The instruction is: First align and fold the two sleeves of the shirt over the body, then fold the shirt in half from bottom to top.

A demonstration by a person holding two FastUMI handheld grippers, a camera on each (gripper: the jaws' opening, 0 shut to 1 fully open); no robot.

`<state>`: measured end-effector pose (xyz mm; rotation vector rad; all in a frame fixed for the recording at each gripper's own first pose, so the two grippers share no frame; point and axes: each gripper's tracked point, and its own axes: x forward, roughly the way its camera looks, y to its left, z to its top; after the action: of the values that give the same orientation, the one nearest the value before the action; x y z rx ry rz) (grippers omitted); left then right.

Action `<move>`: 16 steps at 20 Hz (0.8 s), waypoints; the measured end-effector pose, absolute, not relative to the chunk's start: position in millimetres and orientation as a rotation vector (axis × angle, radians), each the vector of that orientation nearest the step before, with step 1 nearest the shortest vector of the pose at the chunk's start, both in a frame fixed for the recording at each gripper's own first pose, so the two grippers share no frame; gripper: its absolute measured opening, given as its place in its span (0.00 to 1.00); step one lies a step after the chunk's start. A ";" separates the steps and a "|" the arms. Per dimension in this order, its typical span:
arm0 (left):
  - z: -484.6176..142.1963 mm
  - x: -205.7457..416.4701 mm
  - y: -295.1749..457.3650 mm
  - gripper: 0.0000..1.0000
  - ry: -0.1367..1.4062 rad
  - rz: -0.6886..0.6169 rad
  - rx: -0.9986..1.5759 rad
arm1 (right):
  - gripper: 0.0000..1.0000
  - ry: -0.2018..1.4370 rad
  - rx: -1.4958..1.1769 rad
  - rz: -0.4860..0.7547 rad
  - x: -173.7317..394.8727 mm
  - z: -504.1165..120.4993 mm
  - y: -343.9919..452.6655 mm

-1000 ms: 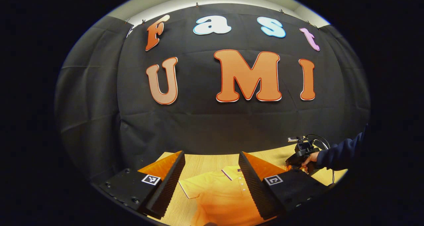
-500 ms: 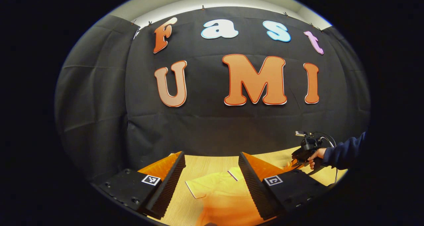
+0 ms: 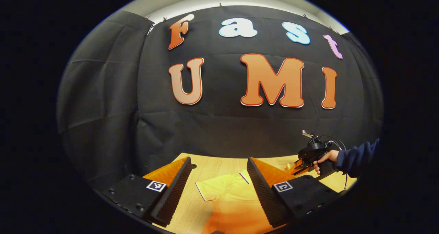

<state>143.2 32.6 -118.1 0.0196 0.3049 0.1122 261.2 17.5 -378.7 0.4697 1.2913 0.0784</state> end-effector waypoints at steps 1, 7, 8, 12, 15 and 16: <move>-121.5 143.8 36.0 0.97 0.312 0.118 0.009 | 0.25 1.286 0.476 0.103 263.1 -377.4 25.4; -153.0 140.3 65.8 0.98 0.407 0.178 -0.070 | 0.66 1.216 0.412 0.151 260.2 -358.0 22.4; -160.9 141.9 69.7 0.99 0.436 0.182 -0.077 | 0.70 1.206 0.389 0.145 257.6 -353.8 18.6; -193.7 152.4 80.6 0.98 0.566 0.157 -0.112 | 0.81 1.132 0.324 0.163 245.1 -325.3 10.1; -227.9 157.2 88.5 0.98 0.715 0.147 -0.123 | 0.88 1.051 0.292 0.172 232.8 -295.5 10.0; -236.9 156.2 87.7 0.98 0.759 0.136 -0.136 | 0.90 1.022 0.280 0.168 228.1 -286.6 8.8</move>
<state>156.2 87.7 -236.9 -0.1359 0.7594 0.1358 228.1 8.8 -286.6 0.2800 1.0218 0.1681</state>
